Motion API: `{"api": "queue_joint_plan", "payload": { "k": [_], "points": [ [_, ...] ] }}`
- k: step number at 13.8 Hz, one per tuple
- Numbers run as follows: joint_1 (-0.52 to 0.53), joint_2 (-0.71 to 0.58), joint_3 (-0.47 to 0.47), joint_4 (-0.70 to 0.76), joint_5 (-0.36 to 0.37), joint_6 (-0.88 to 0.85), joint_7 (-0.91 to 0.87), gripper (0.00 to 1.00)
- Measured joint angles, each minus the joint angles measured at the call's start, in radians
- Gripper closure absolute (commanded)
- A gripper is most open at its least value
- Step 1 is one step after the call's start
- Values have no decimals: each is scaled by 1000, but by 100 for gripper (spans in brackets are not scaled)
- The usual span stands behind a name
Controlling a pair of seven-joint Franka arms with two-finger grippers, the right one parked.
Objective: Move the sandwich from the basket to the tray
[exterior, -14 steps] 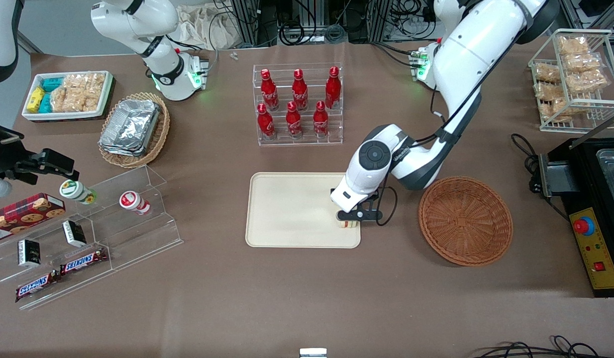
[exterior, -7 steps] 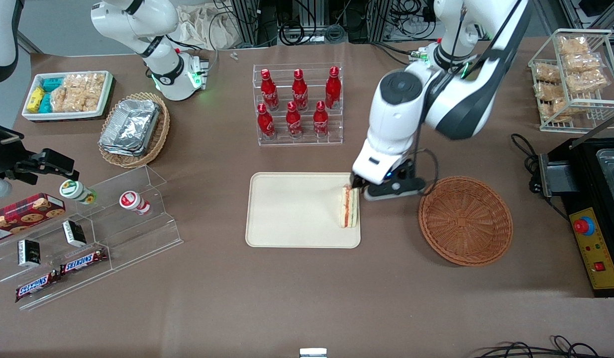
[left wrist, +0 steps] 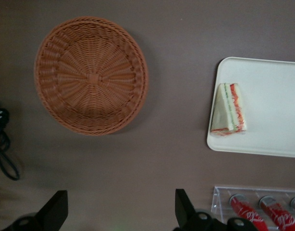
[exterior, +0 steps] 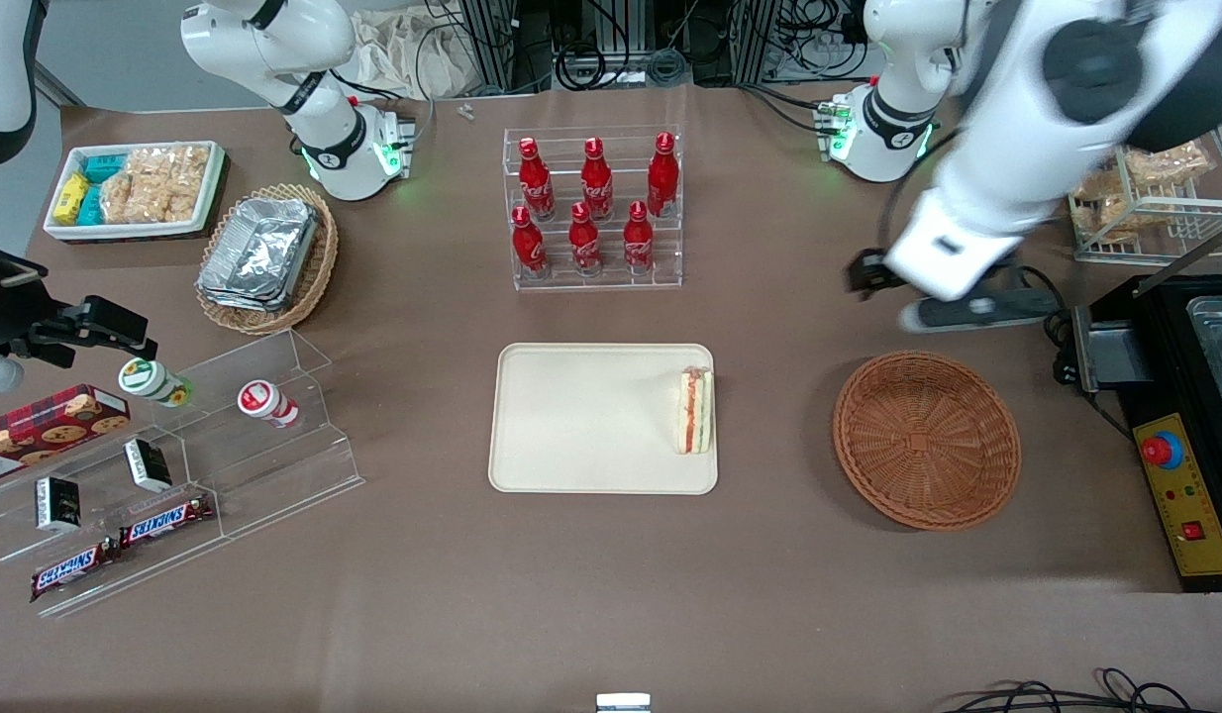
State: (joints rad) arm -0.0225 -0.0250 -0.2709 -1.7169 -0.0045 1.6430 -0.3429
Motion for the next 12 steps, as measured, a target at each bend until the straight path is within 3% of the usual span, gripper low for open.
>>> {"api": "queue_joint_plan", "payload": {
  "k": [3, 6, 12],
  "points": [
    [-1, -102, 117, -12, -23, -106, 132, 0],
    [-2, -178, 135, -61, -23, -119, 140, 0],
    [-3, -65, 135, 1, -23, -87, 140, 0]
  ]
}}
